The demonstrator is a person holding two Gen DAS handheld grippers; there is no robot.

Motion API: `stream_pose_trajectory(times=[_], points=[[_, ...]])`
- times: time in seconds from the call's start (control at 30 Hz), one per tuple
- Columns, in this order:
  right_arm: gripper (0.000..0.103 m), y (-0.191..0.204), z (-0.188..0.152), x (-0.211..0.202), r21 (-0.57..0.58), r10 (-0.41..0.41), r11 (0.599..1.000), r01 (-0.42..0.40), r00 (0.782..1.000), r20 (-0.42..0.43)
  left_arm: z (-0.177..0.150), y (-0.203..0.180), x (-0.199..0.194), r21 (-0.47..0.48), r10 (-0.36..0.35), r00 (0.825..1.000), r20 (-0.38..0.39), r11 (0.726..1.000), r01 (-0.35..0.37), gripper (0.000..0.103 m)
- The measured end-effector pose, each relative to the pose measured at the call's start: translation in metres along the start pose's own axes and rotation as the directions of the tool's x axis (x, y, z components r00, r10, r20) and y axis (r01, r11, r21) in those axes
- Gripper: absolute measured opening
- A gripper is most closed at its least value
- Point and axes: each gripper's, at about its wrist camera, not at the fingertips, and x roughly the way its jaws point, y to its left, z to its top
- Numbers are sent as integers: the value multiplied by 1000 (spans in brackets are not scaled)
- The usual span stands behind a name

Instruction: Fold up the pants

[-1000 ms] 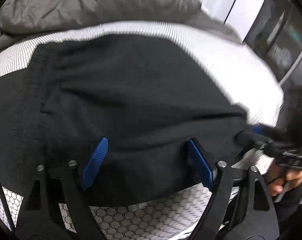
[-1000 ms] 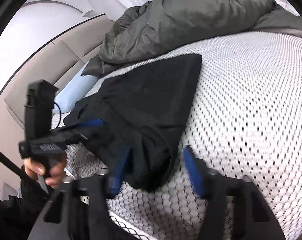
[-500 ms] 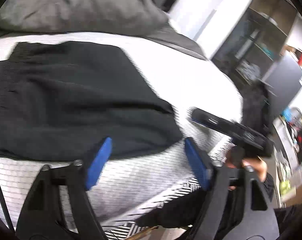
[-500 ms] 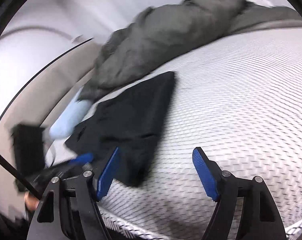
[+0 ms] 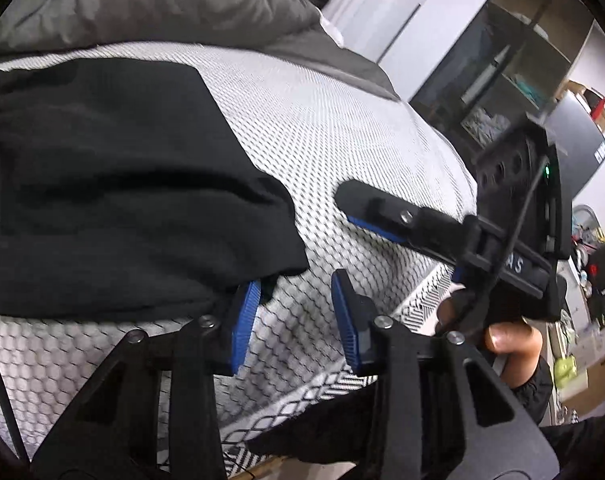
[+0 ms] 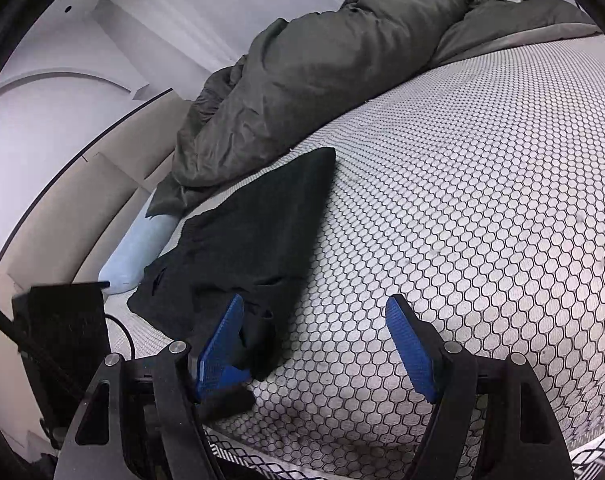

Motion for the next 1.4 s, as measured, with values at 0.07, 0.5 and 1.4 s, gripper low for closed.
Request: stream_pose_trajectory(times=[0.07,0.5,1.4], points=[[76,4,3,7,6,4,1000,-4,1000,1,2,2,-5,-4,1,1000,13,1000,-1,34],[76,-11,11,17,107,61,993,-59,998,-17,0,-2,25,-17,132,985,109,991,-131,5],[67,-10,76,79,171,120,980,-103,989,-88,9,27,-34,-57,92,970,226,995,-81,43]])
